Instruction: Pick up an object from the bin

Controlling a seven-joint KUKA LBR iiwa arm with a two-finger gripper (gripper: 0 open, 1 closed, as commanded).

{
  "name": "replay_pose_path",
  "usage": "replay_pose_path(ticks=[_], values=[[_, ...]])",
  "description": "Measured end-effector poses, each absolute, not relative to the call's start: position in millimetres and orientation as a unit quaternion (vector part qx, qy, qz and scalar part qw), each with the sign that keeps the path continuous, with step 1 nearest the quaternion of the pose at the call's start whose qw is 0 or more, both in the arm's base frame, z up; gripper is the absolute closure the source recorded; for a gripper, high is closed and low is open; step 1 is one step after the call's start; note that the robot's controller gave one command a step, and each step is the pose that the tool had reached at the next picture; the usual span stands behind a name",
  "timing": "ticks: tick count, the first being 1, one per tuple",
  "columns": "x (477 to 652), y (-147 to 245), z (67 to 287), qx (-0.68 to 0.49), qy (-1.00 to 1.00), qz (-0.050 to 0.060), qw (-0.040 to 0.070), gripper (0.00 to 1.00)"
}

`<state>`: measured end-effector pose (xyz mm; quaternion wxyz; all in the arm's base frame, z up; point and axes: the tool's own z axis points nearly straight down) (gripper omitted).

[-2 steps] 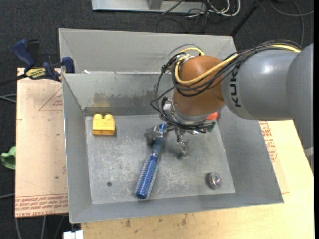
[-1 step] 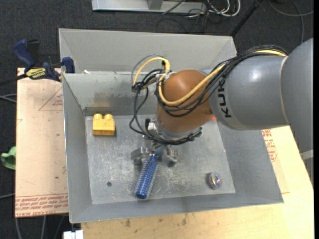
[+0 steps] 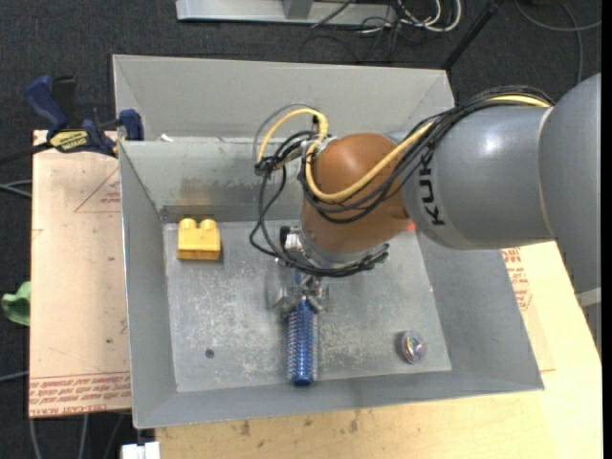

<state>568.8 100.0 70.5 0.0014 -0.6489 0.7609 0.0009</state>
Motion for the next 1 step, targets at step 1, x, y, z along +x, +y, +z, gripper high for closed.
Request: replay_pose_path(ticks=[1], values=[[618.2,200.4,291.4,-0.685,0.728,-0.001,0.006,1.00]])
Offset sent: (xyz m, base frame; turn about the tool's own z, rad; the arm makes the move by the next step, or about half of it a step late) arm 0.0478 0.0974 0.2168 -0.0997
